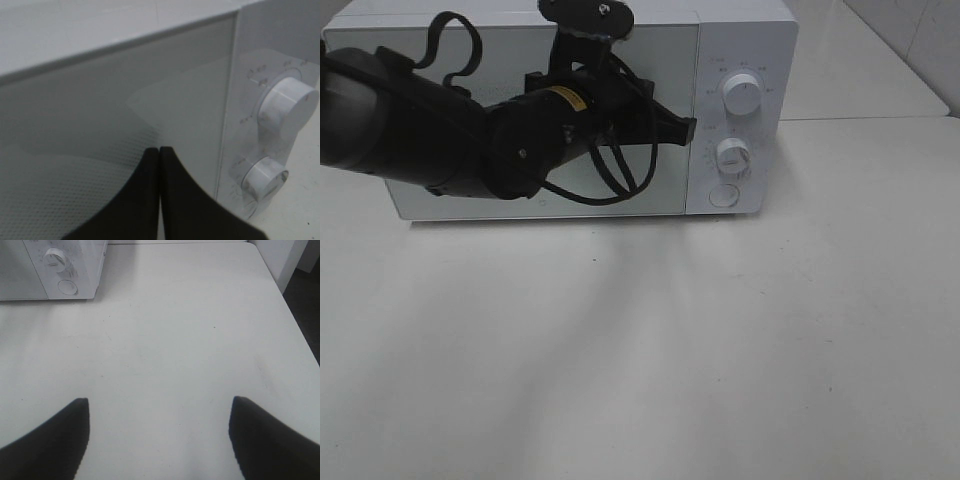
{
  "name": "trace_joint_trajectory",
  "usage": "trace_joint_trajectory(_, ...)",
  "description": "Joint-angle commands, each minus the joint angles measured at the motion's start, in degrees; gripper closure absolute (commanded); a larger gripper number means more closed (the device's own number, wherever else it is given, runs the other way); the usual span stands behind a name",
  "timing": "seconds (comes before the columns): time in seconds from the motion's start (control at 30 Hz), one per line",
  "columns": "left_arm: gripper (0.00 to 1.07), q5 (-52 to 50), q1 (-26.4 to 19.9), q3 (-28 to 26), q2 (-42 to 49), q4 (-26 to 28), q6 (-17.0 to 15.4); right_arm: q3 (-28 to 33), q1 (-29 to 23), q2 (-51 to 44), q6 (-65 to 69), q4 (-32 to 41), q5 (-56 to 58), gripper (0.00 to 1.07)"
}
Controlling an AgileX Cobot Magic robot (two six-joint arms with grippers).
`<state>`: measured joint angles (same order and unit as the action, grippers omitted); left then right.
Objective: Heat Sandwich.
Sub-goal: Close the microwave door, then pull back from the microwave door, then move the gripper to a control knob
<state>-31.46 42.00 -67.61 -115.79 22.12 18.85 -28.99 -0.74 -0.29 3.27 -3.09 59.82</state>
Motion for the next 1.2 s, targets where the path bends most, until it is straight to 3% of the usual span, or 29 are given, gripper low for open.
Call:
trace_joint_trajectory(0.03,1.07,-1.4,0.6,2.6,2.7,1.3,0.5,-0.1,0.3,-1.4,0.2,0.1,-0.5,0.31)
trace_joint_trajectory(0.3,1.07,1.1,2.6,12.4,9.4,1.3,0.5,-0.1,0.1,-1.4,0.2,0.1,-0.5,0.31)
trace_joint_trajectory(0.5,1.02,10.3,2.7,15.1,13.5,1.4,0.5,-0.1,0.1,-1.4,0.2,0.1,-0.5,0.31)
trace_joint_trajectory(0.6,0.59,18.9,2.5,15.5,16.3,1.2,0.5,-0.1,0.1,-1.4,0.2,0.1,-0.5,0.31)
trace_joint_trajectory(0.63,0.22,22.2,2.5,15.5,17.5,1.2,0.5,-0.1,0.1,-1.4,0.2,0.1,-0.5,0.31)
trace_joint_trajectory(0.67,0.22,22.2,2.5,15.5,17.5,1.2,0.5,-0.1,0.1,-1.4,0.2,0.1,-0.5,0.31)
trace_joint_trajectory(0.7,0.06,23.6,2.5,15.5,17.8,1.2,0.5,-0.1,0.1,-1.4,0.2,0.1,-0.5,0.31)
trace_joint_trajectory(1.0,0.08,41.1,2.5,15.5,21.6,-4.2,0.3,-0.1,0.1,-1.4,0.2,0.1,-0.5,0.31)
trace_joint_trajectory(1.2,0.08,54.9,2.5,15.2,23.4,-4.9,0.1,-0.1,0.1,-1.4,0.2,0.1,-0.5,0.31)
